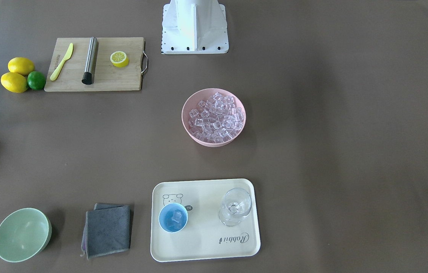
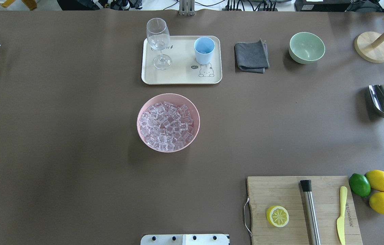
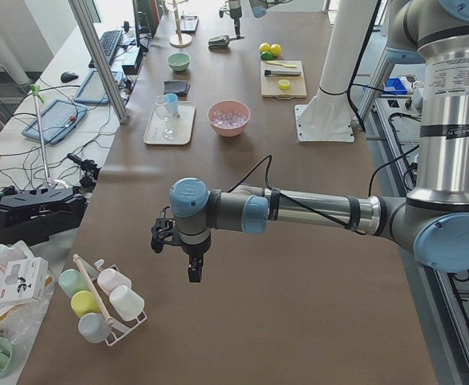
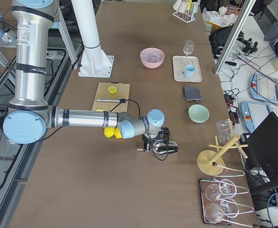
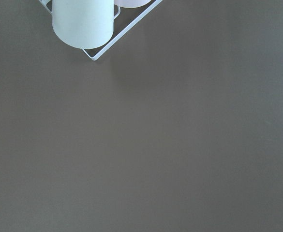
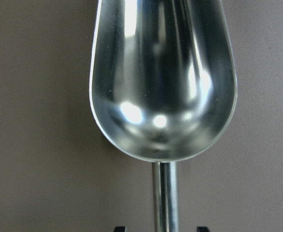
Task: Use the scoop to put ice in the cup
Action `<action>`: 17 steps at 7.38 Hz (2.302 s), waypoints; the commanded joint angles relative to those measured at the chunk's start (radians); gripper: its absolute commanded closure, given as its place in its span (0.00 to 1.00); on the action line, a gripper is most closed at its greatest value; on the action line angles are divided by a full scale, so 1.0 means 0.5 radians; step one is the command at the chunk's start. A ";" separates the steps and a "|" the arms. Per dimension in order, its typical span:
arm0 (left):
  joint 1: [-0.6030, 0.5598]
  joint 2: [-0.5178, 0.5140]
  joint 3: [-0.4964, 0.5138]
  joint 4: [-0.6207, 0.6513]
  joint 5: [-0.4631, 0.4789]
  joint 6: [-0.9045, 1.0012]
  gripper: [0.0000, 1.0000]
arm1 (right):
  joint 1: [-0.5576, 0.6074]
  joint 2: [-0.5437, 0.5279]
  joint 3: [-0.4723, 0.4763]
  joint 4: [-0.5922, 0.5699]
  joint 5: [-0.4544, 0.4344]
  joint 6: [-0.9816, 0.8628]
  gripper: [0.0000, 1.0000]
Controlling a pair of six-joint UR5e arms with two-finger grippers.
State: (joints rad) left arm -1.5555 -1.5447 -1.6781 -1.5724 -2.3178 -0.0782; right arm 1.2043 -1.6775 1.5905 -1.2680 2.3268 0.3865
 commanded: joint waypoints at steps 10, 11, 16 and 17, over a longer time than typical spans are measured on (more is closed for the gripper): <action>0.009 0.000 0.015 0.000 0.000 0.000 0.01 | 0.659 0.121 0.375 -0.851 0.065 -1.024 0.01; 0.009 0.000 0.015 0.000 0.000 0.000 0.01 | 0.675 0.127 0.378 -0.891 0.068 -1.058 0.01; 0.009 -0.003 0.073 -0.003 0.006 0.006 0.01 | 0.684 0.124 0.356 -0.891 0.056 -1.058 0.01; 0.012 -0.006 0.061 -0.003 0.003 0.003 0.01 | 0.681 0.124 0.356 -0.891 0.056 -1.058 0.01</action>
State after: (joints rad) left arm -1.5507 -1.5455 -1.6497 -1.5731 -2.3157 -0.0761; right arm 1.5457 -1.6153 1.7702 -1.7137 2.3548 -0.1426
